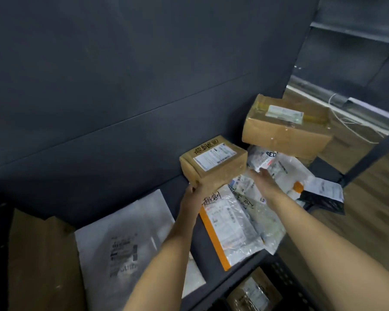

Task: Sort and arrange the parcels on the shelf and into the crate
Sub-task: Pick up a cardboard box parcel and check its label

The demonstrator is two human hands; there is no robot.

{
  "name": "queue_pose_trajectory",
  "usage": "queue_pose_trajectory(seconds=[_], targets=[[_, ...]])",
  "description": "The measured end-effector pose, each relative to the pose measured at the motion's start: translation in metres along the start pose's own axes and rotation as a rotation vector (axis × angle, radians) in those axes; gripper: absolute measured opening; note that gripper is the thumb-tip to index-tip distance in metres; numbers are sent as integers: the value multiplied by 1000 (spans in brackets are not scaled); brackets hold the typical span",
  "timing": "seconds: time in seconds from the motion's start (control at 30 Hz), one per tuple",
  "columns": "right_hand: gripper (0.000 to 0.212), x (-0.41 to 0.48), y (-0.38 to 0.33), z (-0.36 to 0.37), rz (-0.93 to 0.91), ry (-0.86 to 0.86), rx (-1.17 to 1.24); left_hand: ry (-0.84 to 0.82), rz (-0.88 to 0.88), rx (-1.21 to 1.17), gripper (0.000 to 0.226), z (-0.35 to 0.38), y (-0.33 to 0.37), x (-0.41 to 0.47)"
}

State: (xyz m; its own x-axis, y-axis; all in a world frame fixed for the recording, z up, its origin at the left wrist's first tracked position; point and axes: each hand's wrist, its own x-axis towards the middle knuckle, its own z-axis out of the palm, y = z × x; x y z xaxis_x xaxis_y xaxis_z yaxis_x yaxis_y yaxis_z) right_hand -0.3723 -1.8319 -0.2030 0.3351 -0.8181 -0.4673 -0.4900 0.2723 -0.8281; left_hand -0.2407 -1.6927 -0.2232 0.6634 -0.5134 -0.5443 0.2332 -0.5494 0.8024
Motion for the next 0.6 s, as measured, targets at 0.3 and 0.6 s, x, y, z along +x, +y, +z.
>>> queue_pose_trajectory(seconds=[0.3,0.6], targets=[[88,78,-16,27,-31,35,137,-35,-30,-107,54,11,13,46],[21,69,-11,30,-199,9,78,-60,-166,-336,48,4,-1,56]])
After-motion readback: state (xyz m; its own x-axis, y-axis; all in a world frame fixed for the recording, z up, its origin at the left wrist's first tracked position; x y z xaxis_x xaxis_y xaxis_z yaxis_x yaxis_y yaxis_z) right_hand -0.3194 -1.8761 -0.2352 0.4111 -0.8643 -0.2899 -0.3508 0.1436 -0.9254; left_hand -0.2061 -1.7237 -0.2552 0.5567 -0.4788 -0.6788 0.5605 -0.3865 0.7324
